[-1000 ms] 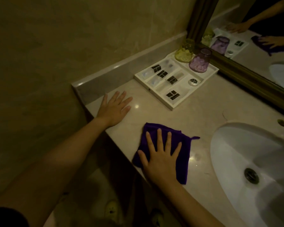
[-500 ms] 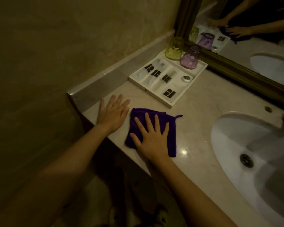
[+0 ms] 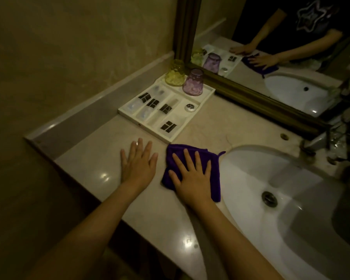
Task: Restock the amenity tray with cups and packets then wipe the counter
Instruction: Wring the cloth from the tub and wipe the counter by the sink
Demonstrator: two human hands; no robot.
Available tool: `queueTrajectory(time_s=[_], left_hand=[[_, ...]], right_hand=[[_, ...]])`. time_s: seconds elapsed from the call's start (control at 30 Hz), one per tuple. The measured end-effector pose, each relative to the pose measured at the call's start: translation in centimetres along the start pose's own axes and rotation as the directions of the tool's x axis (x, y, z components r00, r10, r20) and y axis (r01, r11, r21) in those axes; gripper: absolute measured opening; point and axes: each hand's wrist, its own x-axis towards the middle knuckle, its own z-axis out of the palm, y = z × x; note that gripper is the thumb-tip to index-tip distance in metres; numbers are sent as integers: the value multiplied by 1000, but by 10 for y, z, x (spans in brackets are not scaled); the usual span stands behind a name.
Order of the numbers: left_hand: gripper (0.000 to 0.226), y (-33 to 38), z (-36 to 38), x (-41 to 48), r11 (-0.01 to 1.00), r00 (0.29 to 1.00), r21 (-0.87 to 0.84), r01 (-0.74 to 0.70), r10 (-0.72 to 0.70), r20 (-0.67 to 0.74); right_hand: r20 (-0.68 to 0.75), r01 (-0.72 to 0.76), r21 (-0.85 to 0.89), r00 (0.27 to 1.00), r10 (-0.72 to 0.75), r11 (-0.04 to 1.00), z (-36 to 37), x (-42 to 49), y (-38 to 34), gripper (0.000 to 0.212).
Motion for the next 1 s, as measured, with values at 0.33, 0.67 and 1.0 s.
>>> queueTrajectory(time_s=[0.33, 0.67, 1.0], left_hand=[[67, 18, 13, 6, 983, 992, 135, 124, -121, -32], [67, 19, 12, 5, 973, 990, 184, 138, -131, -50], [64, 20, 11, 5, 975, 992, 190, 119, -112, -49]], right_hand=[[80, -60, -17, 995, 61, 998, -33, 98, 92, 61], [114, 71, -86, 992, -61, 994, -51, 162, 135, 68], [85, 320, -14, 944, -318, 947, -37, 137, 104, 65]])
